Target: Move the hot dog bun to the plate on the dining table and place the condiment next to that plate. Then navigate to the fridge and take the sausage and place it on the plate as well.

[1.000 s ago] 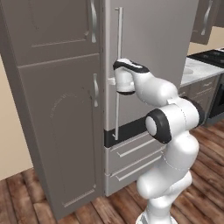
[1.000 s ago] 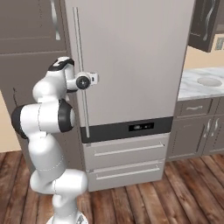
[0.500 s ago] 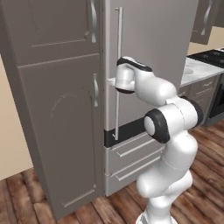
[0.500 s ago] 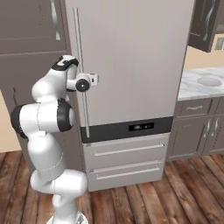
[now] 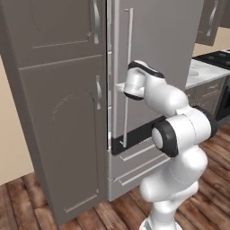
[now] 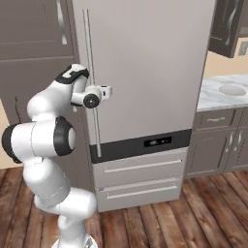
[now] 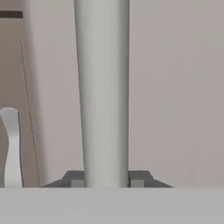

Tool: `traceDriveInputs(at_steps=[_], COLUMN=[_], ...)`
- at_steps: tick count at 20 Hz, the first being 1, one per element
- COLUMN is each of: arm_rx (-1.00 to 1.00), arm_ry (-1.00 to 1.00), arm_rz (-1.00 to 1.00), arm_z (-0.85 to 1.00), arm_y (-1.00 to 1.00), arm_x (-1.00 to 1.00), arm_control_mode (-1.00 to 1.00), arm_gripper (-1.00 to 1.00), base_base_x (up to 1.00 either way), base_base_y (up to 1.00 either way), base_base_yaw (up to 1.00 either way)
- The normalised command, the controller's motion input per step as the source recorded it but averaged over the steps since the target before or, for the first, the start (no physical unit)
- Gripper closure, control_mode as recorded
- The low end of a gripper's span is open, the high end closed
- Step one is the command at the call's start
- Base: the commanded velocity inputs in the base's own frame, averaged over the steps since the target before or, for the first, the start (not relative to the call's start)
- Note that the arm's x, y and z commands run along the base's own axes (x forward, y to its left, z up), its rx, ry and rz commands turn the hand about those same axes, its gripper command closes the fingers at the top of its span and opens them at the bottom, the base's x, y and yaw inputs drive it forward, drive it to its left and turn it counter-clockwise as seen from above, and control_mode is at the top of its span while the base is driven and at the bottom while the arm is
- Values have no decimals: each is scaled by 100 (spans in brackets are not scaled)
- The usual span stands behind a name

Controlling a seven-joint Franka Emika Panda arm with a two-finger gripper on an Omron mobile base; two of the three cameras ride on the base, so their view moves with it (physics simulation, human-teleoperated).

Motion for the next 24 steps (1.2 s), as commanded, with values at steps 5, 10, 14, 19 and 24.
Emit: traceDriveInputs(at_steps=[5, 10, 14, 19, 24], arm_rx=[0, 5, 4, 3, 0], arm_ry=[0, 0, 0, 1, 9], arm_rz=[0, 0, 0, 0, 0], arm_z=[2, 0, 1, 4, 3], arm_y=[-94, -100, -100, -100, -100], arm_x=[-88, -97, -97, -94, -84], arm_control_mode=[-100, -100, -100, -100, -100], arm_gripper=[100, 100, 100, 100, 100], base_base_x=[0, 0, 0, 0, 0], base_base_y=[0, 0, 0, 0, 0], base_base_yaw=[0, 0, 0, 0, 0])
